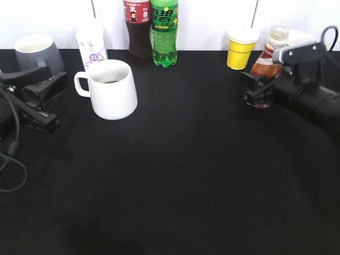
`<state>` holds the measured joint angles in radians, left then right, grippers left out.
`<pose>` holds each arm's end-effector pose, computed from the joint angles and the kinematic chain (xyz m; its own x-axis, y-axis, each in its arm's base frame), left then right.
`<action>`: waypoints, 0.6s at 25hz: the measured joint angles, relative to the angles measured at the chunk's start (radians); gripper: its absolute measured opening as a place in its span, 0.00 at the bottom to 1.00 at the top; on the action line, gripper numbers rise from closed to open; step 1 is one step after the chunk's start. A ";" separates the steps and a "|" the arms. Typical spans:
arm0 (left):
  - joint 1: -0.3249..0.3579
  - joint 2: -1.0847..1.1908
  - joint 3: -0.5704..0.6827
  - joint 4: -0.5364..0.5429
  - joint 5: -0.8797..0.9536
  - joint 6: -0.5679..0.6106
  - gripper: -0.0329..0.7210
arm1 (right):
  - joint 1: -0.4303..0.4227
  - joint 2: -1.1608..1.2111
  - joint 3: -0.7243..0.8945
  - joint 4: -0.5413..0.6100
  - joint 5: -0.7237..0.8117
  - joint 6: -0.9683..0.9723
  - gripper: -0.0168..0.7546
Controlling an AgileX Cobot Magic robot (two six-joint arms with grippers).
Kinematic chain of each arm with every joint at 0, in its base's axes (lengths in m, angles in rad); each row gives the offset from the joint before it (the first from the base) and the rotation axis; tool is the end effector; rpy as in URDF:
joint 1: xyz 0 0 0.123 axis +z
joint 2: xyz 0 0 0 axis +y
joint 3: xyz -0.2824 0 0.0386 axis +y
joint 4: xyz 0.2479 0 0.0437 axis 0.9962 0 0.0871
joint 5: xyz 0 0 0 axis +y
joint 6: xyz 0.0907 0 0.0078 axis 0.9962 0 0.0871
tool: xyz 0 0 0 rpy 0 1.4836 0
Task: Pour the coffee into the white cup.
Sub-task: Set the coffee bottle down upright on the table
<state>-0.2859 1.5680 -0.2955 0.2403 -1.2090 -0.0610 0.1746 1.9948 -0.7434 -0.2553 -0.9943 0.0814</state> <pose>0.2257 -0.0874 0.1825 0.0258 0.0183 -0.9995 0.4880 0.8724 0.0286 0.3493 0.0812 0.1264 -0.1584 -0.0874 -0.9835 -0.3849 0.9227 -0.0200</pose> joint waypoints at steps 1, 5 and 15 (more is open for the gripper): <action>0.000 0.000 0.000 0.000 0.000 0.000 0.43 | 0.000 0.010 -0.003 0.004 -0.014 -0.004 0.69; 0.000 0.000 0.000 0.001 0.003 0.000 0.43 | 0.000 0.050 -0.005 0.012 -0.054 -0.007 0.69; 0.000 0.000 0.000 0.001 0.067 -0.001 0.43 | 0.000 -0.074 0.089 -0.010 0.158 0.045 0.85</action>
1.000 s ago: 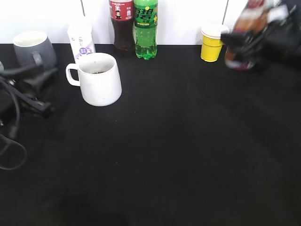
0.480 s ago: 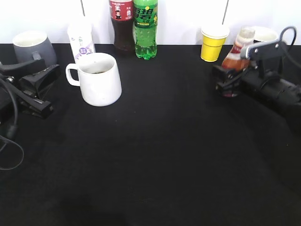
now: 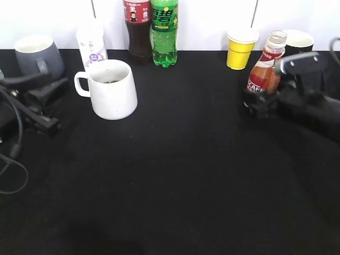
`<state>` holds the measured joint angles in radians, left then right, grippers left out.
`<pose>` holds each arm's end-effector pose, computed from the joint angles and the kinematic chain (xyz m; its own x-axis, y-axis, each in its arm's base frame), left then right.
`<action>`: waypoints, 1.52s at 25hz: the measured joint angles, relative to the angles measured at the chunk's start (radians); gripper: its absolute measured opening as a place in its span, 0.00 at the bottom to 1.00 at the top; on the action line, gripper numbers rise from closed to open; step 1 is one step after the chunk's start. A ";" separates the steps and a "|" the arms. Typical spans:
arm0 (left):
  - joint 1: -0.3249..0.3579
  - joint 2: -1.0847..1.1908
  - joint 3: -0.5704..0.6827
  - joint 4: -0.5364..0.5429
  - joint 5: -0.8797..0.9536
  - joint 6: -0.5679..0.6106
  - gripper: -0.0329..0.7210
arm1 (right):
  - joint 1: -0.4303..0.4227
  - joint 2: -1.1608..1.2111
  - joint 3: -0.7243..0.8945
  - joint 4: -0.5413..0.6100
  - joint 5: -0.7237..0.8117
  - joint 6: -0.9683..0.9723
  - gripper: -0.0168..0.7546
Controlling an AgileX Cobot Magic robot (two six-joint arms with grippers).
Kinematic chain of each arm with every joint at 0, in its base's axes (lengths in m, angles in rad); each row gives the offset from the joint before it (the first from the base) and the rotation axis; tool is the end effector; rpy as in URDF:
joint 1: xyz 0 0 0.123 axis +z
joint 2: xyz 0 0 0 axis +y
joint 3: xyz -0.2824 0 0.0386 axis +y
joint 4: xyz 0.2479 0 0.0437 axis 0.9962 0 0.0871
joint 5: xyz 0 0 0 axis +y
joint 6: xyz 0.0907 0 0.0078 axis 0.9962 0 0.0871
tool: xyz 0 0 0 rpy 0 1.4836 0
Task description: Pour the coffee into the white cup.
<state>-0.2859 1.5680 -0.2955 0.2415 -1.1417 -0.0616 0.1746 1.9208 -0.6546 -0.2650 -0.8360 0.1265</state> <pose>0.2258 -0.0870 0.1764 -0.0330 0.0509 -0.9982 0.4853 0.8739 0.0285 0.3245 0.0752 0.1200 -0.3284 -0.1112 -0.9380 -0.3675 0.9298 0.0185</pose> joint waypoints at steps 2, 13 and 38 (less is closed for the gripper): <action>-0.001 -0.005 0.000 0.000 0.050 -0.012 0.43 | 0.000 -0.061 0.031 0.000 0.087 0.001 0.85; -0.140 -0.539 -0.225 -0.022 1.260 -0.237 0.43 | 0.000 -0.532 -0.054 0.171 1.078 0.001 0.79; -0.193 -1.575 -0.222 -0.235 2.209 0.024 0.42 | 0.096 -1.828 0.151 0.212 1.879 -0.062 0.79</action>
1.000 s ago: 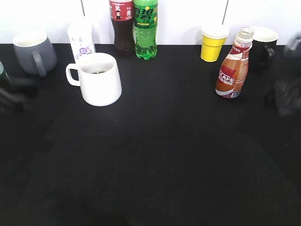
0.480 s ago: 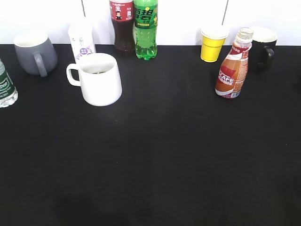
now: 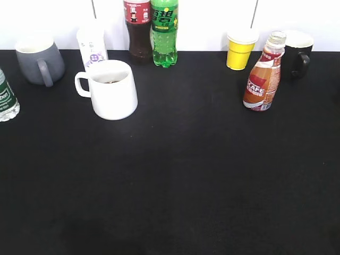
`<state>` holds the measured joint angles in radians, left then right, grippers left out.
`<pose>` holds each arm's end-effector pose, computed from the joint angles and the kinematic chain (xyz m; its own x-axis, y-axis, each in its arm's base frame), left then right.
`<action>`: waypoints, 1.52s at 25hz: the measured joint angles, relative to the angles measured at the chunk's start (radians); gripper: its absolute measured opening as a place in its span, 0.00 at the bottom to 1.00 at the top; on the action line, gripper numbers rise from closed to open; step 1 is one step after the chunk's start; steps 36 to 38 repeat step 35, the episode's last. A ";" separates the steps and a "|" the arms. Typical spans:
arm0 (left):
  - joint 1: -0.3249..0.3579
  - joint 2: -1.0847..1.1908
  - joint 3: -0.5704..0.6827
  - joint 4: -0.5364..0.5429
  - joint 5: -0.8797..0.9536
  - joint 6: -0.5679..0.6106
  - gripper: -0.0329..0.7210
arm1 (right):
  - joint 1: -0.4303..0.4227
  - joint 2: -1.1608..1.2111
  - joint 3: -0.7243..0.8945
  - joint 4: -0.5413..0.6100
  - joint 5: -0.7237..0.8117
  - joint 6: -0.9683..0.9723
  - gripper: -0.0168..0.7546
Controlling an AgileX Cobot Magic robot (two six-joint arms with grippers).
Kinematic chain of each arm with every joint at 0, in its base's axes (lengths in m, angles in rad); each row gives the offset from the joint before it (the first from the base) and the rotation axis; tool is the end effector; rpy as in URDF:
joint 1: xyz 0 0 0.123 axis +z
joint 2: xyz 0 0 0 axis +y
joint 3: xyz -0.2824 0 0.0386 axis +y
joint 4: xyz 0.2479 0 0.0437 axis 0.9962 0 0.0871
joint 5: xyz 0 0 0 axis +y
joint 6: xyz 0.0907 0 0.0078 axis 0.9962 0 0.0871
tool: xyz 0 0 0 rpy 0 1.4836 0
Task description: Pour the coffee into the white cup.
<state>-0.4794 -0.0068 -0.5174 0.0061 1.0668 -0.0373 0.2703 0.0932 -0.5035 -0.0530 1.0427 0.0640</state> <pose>-0.0071 0.0042 0.2814 -0.4057 0.1722 -0.8976 0.4433 0.8959 -0.0285 0.0108 -0.0013 0.2794 -0.5074 -0.1020 -0.8556 -0.2103 0.9776 0.0082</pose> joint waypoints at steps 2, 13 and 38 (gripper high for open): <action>0.000 0.000 0.000 0.000 0.000 0.002 0.42 | 0.000 0.000 0.000 -0.001 0.000 0.000 0.79; 0.314 0.000 0.001 -0.001 -0.001 0.002 0.36 | -0.167 0.000 0.000 0.000 -0.001 0.000 0.79; 0.401 0.000 0.001 0.006 -0.001 0.002 0.36 | -0.205 -0.102 0.000 0.000 -0.001 0.000 0.79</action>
